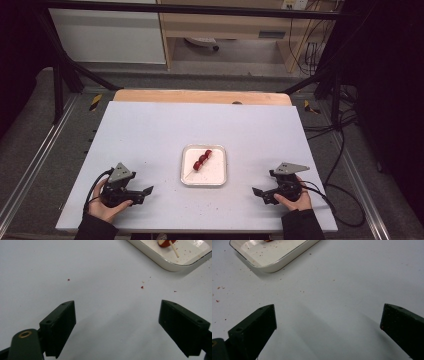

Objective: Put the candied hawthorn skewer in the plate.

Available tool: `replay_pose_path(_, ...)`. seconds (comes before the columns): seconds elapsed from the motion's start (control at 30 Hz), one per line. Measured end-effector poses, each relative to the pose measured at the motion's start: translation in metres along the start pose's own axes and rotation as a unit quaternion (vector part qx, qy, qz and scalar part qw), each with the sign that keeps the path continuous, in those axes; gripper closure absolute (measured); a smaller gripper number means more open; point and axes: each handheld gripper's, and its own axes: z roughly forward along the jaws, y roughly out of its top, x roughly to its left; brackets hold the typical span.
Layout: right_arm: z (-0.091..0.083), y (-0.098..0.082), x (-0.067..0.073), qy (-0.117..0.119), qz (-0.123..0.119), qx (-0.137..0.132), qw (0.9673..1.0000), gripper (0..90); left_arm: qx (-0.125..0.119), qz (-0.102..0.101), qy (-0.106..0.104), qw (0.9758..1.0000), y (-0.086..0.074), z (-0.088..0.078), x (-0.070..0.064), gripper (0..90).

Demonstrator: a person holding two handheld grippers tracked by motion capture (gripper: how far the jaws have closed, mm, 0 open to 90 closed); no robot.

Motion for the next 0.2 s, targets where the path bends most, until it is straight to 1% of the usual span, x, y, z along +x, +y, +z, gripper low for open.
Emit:
replay_pose_path(0.1, 0.0012, -0.0003, 0.0000, 0.002, -0.001, 0.003, 1.0000, 1.1, 0.001, -0.004, 0.001, 1.0000, -0.0010, 0.0007, 0.0016, 14.4)
replay_pose_path(0.2, 0.0012, -0.0004, 0.0002, 0.003, -0.001, 0.006, 1.0000, 1.1, 0.001, -0.001, 0.000, 1.0000, -0.0009, 0.0002, 0.0015, 14.4)
